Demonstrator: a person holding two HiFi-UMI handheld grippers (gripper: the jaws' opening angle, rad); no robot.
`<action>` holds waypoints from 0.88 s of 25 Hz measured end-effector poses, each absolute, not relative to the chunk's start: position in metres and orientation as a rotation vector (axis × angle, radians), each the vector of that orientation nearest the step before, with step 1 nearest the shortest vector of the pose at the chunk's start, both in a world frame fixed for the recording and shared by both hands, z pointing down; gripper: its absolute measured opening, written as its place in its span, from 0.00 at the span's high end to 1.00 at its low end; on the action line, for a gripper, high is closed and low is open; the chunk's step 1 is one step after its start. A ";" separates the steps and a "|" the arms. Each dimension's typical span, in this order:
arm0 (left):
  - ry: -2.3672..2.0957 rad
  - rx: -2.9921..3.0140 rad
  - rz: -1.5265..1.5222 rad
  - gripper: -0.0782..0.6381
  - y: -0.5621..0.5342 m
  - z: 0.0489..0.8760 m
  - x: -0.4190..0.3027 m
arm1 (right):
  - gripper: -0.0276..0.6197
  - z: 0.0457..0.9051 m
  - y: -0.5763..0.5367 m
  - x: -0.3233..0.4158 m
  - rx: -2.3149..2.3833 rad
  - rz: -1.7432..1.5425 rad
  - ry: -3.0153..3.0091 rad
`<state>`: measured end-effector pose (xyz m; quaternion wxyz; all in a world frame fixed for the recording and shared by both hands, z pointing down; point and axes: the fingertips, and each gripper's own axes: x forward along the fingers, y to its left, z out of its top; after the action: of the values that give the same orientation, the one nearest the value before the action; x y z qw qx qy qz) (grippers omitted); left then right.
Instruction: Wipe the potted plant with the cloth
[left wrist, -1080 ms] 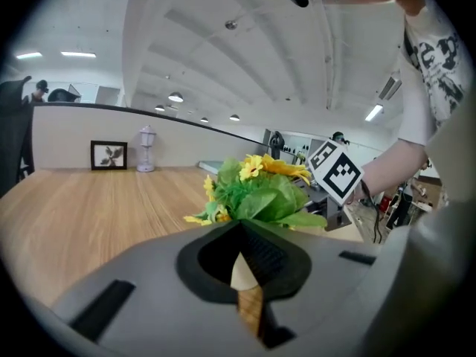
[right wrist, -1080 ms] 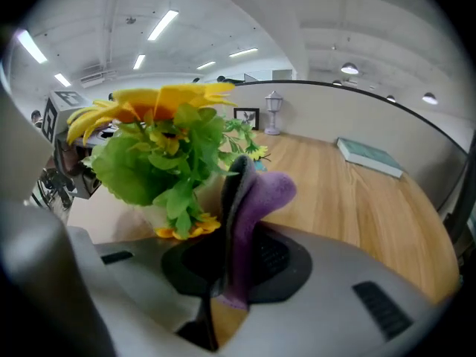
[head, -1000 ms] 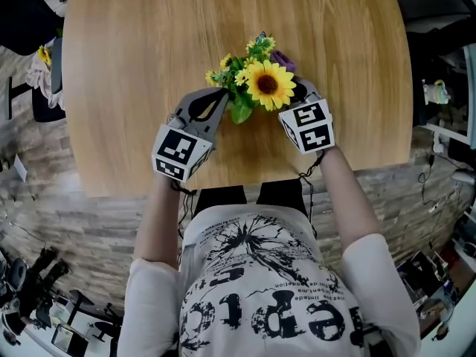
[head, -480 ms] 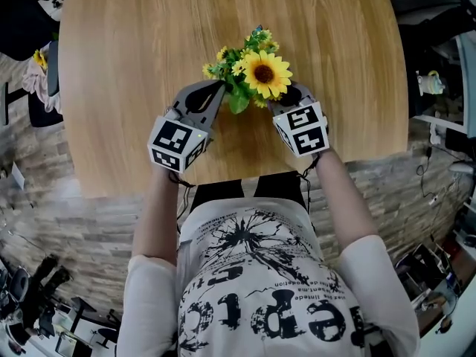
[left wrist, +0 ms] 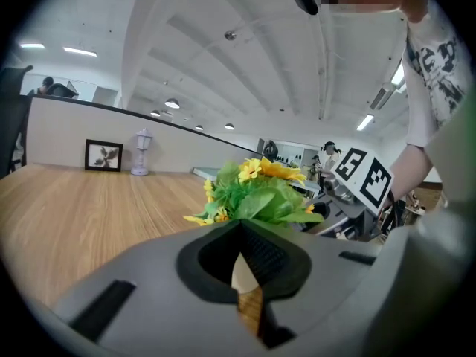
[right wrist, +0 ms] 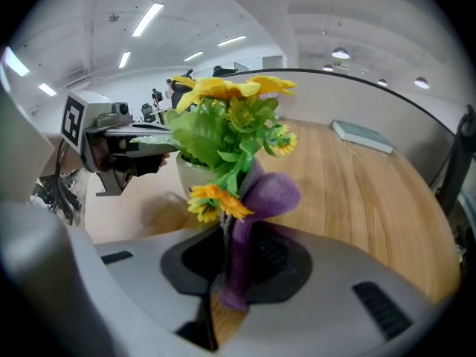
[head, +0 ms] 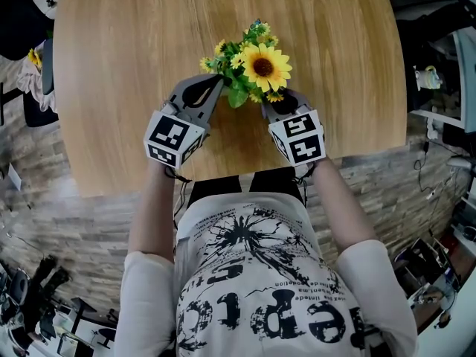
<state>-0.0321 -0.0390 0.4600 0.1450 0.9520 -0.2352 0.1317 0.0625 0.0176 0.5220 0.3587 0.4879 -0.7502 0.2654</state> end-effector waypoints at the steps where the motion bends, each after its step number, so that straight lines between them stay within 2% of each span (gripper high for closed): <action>1: -0.672 2.746 0.386 0.89 -0.039 0.460 -0.032 | 0.85 0.522 0.020 0.060 1.258 0.703 -1.935; 22: -0.599 2.717 0.330 0.89 -0.036 0.459 -0.026 | 0.84 0.523 0.035 -0.008 1.094 0.992 -2.013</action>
<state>-0.0259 -0.0358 0.4592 0.1691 0.9558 -0.2107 0.1161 -0.0078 0.0353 0.5234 0.3170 0.4155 -0.7646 0.3771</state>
